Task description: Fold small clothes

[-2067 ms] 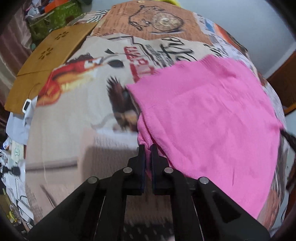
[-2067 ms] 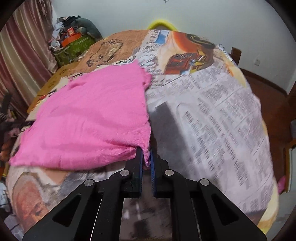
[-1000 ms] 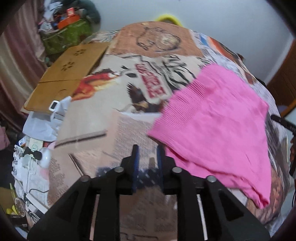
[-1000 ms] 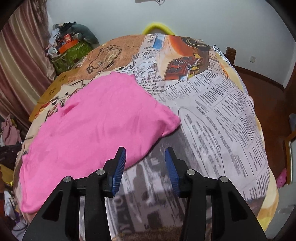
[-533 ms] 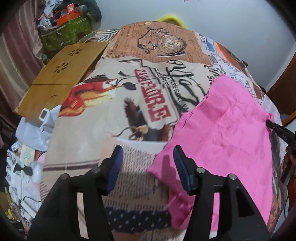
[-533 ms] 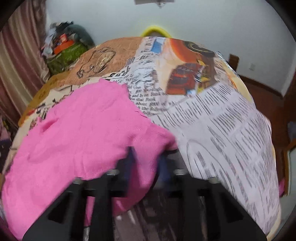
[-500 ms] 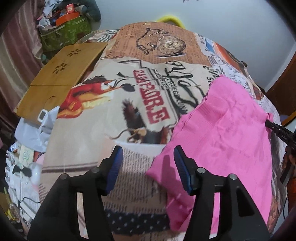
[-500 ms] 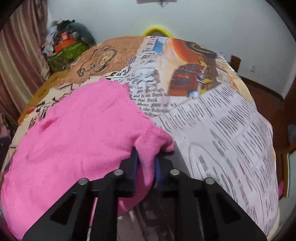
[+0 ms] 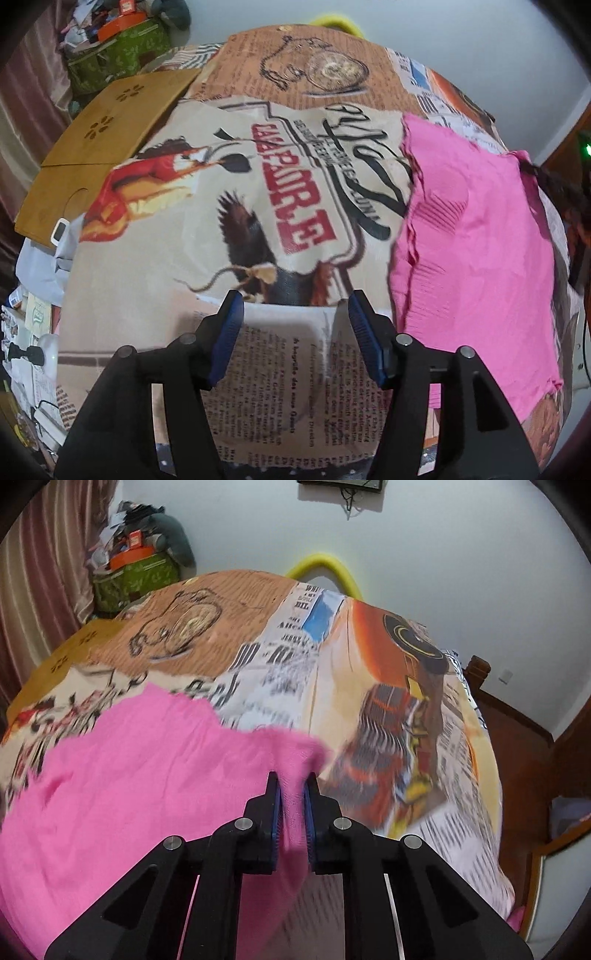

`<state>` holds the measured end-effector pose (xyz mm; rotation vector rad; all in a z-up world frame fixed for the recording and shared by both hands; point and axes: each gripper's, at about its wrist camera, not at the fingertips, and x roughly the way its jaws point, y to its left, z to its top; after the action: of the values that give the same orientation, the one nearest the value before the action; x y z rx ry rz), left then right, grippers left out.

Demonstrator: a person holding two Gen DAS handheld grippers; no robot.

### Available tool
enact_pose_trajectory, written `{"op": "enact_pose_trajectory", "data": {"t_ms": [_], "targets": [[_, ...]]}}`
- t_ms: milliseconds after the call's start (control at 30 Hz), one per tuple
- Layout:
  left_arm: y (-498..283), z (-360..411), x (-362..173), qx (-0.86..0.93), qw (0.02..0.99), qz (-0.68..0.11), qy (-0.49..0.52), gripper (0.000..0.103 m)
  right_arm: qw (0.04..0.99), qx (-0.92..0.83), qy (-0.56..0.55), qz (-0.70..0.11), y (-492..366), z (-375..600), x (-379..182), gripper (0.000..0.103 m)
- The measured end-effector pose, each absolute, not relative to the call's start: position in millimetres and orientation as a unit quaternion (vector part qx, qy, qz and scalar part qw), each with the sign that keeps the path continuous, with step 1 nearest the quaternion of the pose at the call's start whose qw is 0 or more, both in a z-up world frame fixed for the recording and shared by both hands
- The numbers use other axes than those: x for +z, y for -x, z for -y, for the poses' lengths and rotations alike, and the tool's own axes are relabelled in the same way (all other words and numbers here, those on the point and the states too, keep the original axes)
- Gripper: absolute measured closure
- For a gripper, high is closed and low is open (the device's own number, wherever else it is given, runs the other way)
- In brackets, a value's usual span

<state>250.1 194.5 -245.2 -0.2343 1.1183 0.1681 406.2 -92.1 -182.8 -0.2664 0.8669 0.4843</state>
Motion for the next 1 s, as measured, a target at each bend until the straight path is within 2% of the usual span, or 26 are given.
{"op": "enact_pose_trajectory", "data": {"t_ms": [67,200,367,533,733,900,1000], "targets": [[-250,-188,-246,0.075,0.838,-0.530,0.103,0.045,0.872,0.227,0.121,-0.417,-410,89,-183,0.091],[-250,-170,-241,0.063,0.843,-0.529,0.081,0.045,0.868,0.237,0.094,-0.426,-395,94,-180,0.063],[-244,-152,-235,0.040,0.845,-0.527,0.082,0.044,0.854,0.270,0.076,-0.438,-353,111,-171,0.060],[-235,-140,-239,0.027,0.834,-0.543,0.093,0.044,0.848,0.294,0.070,-0.435,-296,132,-163,0.044],[-226,-122,-243,0.012,0.830,-0.553,0.070,0.043,0.836,0.298,0.036,-0.460,-243,151,-169,0.042],[-237,-130,-247,0.018,0.823,-0.559,0.098,0.043,0.824,0.285,-0.015,-0.490,-224,162,-190,0.041],[-245,-130,-248,0.012,0.823,-0.559,0.102,0.053,0.808,0.291,-0.045,-0.510,-215,161,-198,0.041]]}}
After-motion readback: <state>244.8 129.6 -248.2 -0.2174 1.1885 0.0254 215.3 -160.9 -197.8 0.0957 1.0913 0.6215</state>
